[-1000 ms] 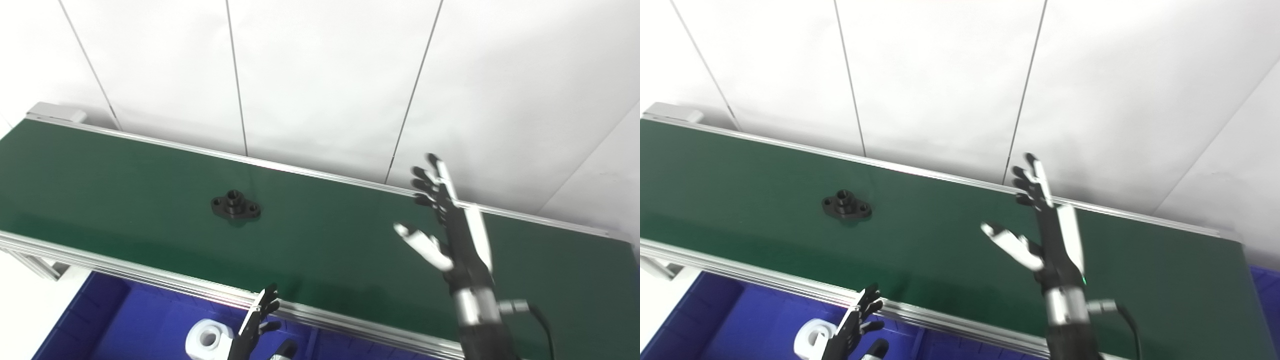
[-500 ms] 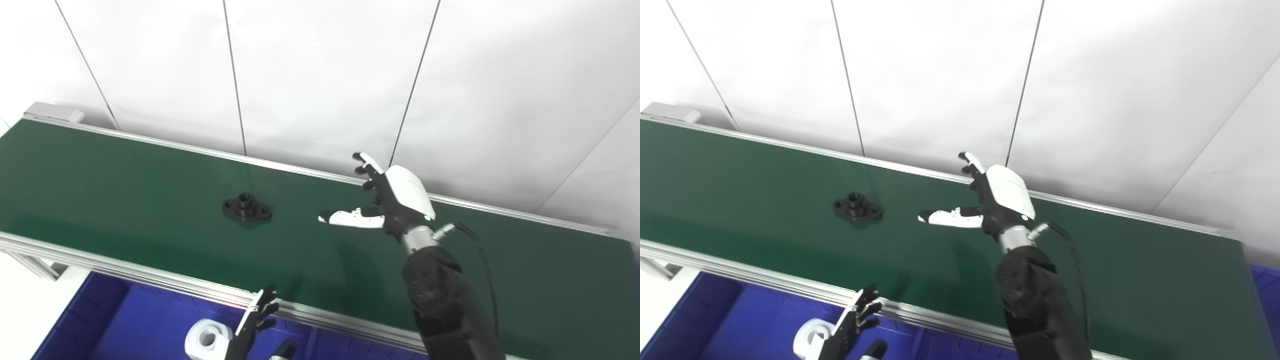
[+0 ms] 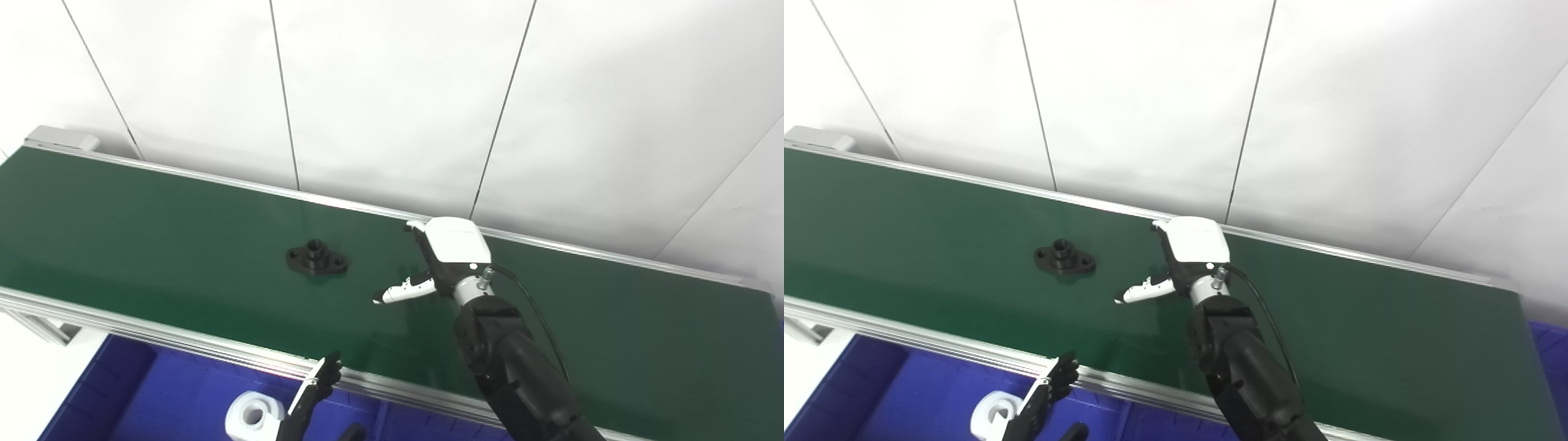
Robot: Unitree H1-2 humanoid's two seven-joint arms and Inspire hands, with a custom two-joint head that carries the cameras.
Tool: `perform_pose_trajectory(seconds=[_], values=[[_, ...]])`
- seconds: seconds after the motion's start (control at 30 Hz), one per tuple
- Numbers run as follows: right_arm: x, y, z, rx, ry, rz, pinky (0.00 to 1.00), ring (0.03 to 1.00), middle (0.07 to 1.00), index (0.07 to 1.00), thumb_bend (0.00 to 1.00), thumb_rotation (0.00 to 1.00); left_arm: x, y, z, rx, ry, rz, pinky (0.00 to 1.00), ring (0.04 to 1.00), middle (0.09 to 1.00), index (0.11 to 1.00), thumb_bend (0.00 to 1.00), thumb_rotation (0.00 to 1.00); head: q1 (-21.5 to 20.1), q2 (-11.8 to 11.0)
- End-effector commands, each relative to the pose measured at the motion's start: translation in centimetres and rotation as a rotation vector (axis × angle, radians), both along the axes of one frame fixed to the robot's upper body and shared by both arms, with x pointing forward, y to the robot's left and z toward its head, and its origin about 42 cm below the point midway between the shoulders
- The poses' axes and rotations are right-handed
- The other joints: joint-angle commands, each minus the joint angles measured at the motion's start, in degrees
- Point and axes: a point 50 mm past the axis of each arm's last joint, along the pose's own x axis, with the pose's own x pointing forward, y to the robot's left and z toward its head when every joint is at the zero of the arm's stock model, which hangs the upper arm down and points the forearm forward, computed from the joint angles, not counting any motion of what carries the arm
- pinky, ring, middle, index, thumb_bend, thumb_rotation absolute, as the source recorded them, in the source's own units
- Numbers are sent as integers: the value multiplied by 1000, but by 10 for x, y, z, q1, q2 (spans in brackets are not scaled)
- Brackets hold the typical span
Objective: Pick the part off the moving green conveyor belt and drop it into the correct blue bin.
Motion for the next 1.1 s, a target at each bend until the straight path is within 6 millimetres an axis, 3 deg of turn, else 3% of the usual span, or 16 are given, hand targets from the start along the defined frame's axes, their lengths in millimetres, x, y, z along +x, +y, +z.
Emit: perform_pose_trajectory(seconds=[0.0,0.3,0.73,1.07], values=[[15,24,38,24,-131,68,489,629,741,819,1000,680,-3,-83,34,-217,-24,19,817,856,882,893,628,811,7,-1],[30,33,34,35,-109,64,447,575,732,811,1000,677,-4,-91,33,-206,-44,19,740,828,873,877,556,781,21,2],[31,54,35,46,-115,113,414,535,722,802,1000,682,-3,-101,32,-233,-57,22,724,813,865,862,546,762,30,4],[21,66,36,76,-80,143,359,468,706,802,1000,674,-3,-107,31,-260,-92,26,679,800,845,833,522,728,36,9]])
